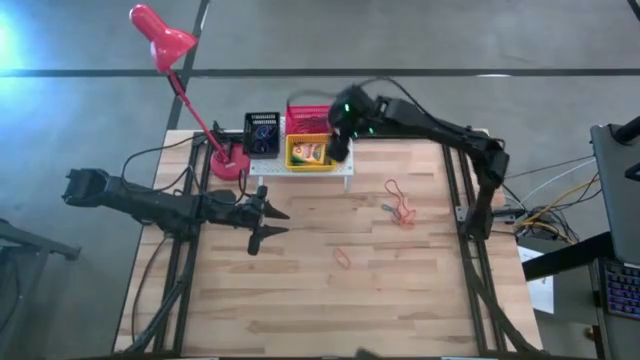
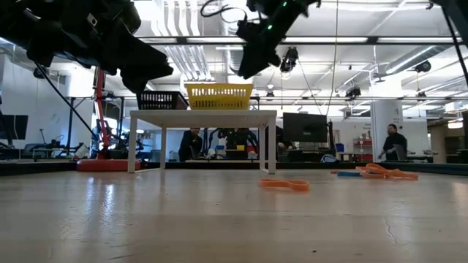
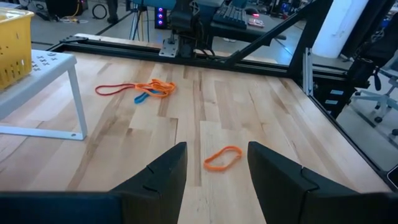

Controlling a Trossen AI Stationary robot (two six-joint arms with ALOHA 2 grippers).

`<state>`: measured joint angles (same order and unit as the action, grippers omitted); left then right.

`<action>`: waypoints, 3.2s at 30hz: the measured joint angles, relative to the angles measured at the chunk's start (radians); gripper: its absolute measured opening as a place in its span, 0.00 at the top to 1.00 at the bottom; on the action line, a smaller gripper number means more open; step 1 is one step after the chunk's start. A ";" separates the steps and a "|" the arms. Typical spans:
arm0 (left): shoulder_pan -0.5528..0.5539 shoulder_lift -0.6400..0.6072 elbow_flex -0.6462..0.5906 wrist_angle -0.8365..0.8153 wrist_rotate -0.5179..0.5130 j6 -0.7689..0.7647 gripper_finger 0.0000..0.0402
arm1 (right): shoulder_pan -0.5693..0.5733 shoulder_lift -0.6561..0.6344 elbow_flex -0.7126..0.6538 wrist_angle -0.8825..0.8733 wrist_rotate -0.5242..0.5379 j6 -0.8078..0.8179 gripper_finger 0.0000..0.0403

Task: Pick & Place Office Desk Supplies
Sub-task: Put the orange rubber band into the red bin on the shelf

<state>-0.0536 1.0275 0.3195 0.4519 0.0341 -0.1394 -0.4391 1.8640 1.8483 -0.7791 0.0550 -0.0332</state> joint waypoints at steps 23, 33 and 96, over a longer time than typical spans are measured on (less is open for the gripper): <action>0.000 0.000 0.000 0.008 -0.008 0.011 0.57 | 0.745 -0.201 -0.971 0.774 0.096 0.578 0.77; 0.000 0.000 0.000 0.013 -0.017 0.008 0.57 | 0.755 -0.048 -0.973 0.839 0.291 0.674 0.59; -0.001 0.004 0.000 0.015 -0.035 -0.015 0.57 | 0.191 -0.128 -0.306 0.577 0.191 -0.020 0.98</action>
<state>-0.0547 1.0316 0.3195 0.4665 -0.0010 -0.1543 -0.2481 1.7360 1.5422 -0.2024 0.2456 -0.0529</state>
